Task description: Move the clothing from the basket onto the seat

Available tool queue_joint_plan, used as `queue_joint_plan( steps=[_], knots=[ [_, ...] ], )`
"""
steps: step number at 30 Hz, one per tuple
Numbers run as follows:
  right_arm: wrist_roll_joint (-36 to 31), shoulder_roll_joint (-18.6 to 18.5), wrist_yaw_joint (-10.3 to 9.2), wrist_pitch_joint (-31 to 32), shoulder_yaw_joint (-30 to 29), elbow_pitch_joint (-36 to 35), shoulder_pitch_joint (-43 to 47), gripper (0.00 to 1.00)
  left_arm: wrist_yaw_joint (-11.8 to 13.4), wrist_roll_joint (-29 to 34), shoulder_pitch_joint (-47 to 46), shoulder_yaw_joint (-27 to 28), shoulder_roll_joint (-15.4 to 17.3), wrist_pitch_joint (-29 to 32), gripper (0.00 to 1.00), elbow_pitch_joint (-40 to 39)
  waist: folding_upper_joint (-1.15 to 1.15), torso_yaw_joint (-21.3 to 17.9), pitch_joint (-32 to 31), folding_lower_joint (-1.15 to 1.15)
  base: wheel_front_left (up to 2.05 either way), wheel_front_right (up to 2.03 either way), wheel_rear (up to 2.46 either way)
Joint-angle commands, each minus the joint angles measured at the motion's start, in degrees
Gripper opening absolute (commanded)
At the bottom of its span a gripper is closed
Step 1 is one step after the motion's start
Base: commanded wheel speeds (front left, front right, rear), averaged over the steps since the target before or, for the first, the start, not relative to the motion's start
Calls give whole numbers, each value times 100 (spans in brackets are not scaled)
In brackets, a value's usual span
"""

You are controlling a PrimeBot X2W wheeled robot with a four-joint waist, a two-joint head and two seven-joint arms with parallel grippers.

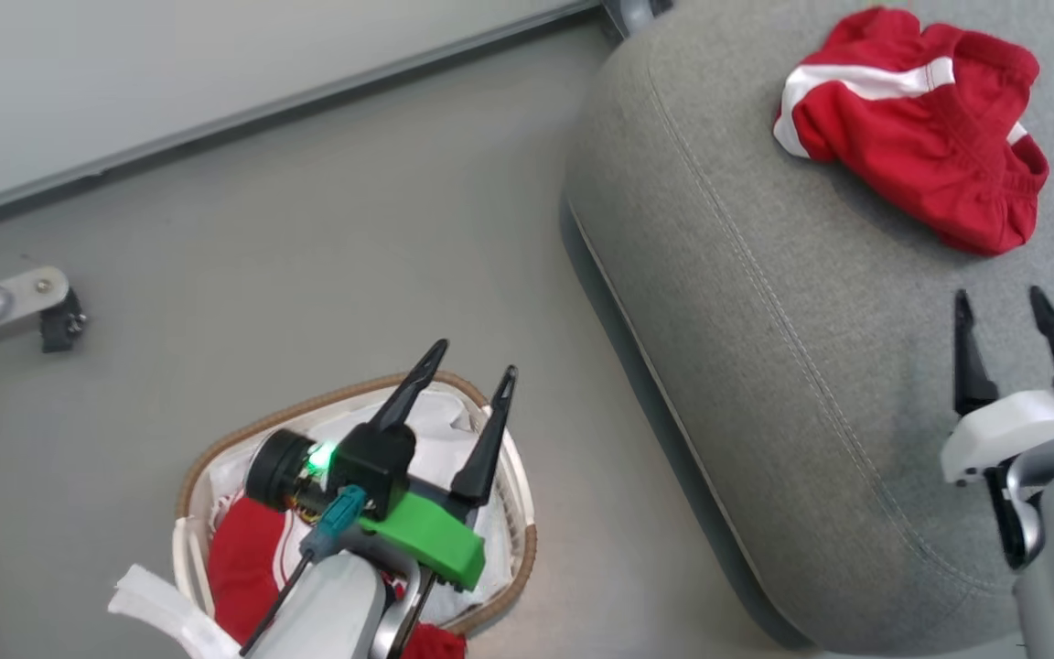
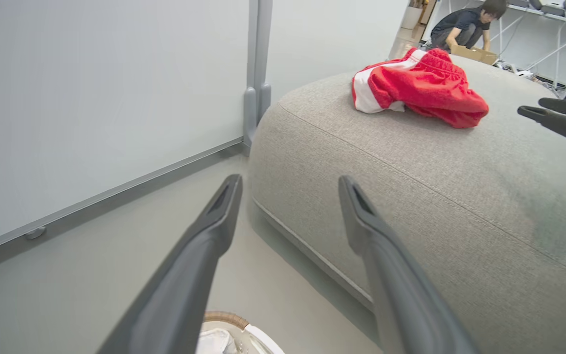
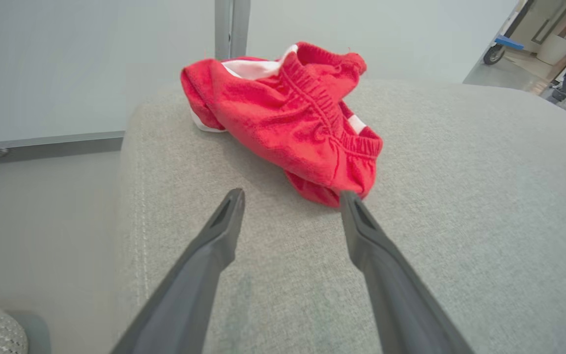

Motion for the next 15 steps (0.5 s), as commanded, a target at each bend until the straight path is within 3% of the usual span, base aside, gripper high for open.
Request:
queue_joint_plan(
  steps=[1, 9, 15],
  knots=[
    [107, 54, -8, -2, 149, -100, 99, 100, -16, 90, 158, 79, -4, 3, 100, 25, 0, 378, -407, 0, 0, 0, 0],
    [420, 340, -8, -2, 1150, -568, 240, 100, -3, 286, 485, 853, -11, 2, 100, 206, 0, 828, -705, 0, 0, 0, 0],
    [575, 568, -8, -2, 1476, -595, 299, 100, 86, 447, 691, 1508, -57, 3, 100, 362, 0, 1091, -859, 0, 0, 0, 0]
  ],
)
